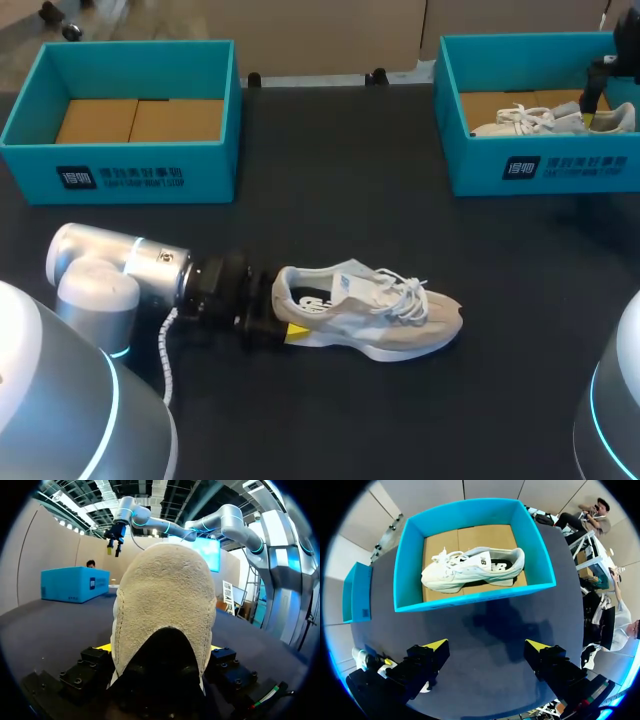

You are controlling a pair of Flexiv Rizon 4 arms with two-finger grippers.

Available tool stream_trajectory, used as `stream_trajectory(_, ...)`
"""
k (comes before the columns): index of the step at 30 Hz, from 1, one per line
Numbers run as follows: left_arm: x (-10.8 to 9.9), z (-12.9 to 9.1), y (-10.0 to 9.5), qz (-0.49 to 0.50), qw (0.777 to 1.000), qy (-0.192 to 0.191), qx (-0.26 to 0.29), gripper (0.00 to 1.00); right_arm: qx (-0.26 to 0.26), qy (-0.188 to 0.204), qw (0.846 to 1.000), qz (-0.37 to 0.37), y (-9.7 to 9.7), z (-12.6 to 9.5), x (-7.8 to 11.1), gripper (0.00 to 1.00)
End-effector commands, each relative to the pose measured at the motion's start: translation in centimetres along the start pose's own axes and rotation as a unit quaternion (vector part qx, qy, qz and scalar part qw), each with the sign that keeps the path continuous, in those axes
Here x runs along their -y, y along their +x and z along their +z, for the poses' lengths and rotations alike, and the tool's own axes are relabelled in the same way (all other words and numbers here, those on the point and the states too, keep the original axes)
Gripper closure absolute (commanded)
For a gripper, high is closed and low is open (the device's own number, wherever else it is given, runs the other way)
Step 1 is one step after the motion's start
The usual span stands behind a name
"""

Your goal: Take the shoe out of the shoebox, open the shoe tongue, remove and reinsert the insole, then place the shoe into the shoebox

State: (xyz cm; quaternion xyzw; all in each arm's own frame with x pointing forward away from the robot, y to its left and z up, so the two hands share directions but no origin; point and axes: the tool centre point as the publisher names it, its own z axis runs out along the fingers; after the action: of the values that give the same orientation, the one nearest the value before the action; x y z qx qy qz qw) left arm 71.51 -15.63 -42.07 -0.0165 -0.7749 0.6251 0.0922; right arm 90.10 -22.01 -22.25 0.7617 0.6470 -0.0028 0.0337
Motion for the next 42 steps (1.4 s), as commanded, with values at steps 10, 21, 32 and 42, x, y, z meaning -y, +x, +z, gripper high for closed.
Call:
stream_trajectory(10,-0.2,0.0,-0.3,0.000,1.000,0.000,-0.001,1.00,0.000,0.004,1.000,0.009,0.2,-0.1,0.0,0.00)
stream_trajectory(21,-0.2,0.0,-0.3,0.000,1.000,0.000,-0.001,1.00,0.000,-0.005,1.000,0.031,6.1,-1.0,6.6,0.00)
stream_trajectory(32,-0.2,0.0,-0.3,0.000,1.000,0.000,-0.001,1.00,0.001,-0.007,0.999,0.040,13.0,-3.4,11.5,0.00)
stream_trajectory(42,-0.2,0.0,-0.3,0.000,1.000,0.000,-0.001,1.00,0.001,-0.007,0.999,0.040,13.0,-3.4,11.5,0.00)
